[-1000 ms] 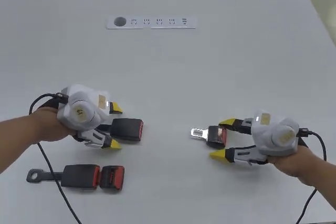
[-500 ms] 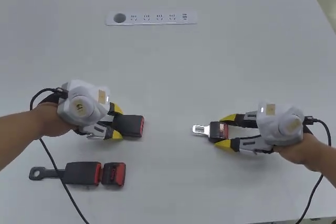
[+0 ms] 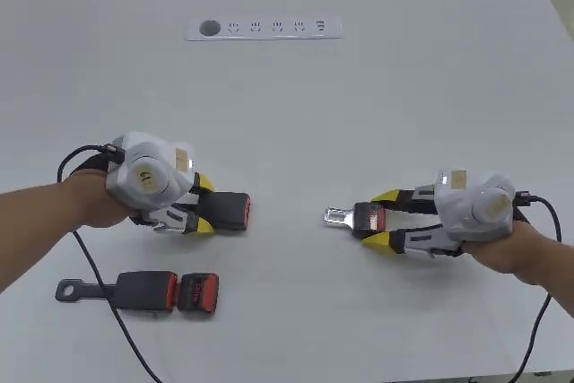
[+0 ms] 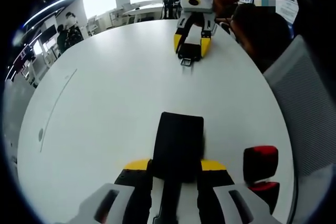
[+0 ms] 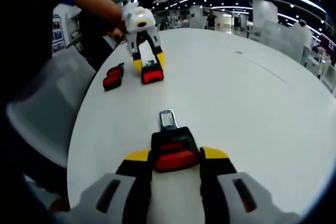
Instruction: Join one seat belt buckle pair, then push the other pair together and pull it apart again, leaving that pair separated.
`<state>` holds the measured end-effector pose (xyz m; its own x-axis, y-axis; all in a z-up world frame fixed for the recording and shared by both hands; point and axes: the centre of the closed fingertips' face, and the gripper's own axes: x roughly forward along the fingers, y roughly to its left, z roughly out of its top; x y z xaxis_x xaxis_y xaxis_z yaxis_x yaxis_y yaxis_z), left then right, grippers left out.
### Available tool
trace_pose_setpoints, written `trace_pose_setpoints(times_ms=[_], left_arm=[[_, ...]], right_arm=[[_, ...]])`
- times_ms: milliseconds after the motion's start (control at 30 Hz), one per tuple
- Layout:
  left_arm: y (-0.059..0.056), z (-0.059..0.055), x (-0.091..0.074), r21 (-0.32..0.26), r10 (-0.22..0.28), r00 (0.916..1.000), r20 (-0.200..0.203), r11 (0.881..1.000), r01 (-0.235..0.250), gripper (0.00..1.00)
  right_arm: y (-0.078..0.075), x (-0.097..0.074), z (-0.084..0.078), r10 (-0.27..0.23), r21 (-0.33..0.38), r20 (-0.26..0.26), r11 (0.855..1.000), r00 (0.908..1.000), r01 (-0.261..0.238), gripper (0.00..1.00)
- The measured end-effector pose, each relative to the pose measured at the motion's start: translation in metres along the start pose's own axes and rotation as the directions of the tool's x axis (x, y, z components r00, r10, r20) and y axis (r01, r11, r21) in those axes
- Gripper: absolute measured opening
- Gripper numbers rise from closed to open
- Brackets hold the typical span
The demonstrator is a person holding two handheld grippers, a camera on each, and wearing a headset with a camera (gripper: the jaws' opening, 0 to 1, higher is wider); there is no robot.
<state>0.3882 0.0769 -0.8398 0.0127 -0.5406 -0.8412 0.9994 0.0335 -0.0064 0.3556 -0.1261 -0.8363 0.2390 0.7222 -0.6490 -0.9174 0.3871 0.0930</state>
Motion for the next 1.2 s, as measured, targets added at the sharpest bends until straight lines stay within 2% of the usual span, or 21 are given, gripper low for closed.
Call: trace_pose_setpoints(times_ms=[167, 333, 533, 1200], left_arm=[[0.0, 0.001, 0.0, -0.003, 0.0, 1.0, -0.005, 1.0, 0.0, 0.34], [0.001, 0.0, 0.001, -0.003, 0.0, 1.0, -0.006, 1.0, 0.0, 0.34], [0.001, 0.0, 0.002, -0.003, 0.0, 1.0, -0.009, 1.0, 0.0, 0.34], [0.002, -0.002, 0.004, -0.002, -0.004, 0.9998, -0.017, 1.0, 0.004, 0.34]], right_arm=[[0.0, 0.014, 0.012, -0.004, 0.022, 0.023, 1.0, 0.9997, 0.004, 0.36], [0.003, 0.035, 0.028, 0.004, -0.005, 0.031, 1.0, 0.9995, -0.004, 0.36], [0.009, 0.052, 0.041, 0.022, -0.019, 0.035, 1.0, 0.9992, -0.022, 0.36], [0.018, 0.088, 0.069, 0.069, -0.05, 0.022, 0.996, 0.9974, -0.068, 0.35]])
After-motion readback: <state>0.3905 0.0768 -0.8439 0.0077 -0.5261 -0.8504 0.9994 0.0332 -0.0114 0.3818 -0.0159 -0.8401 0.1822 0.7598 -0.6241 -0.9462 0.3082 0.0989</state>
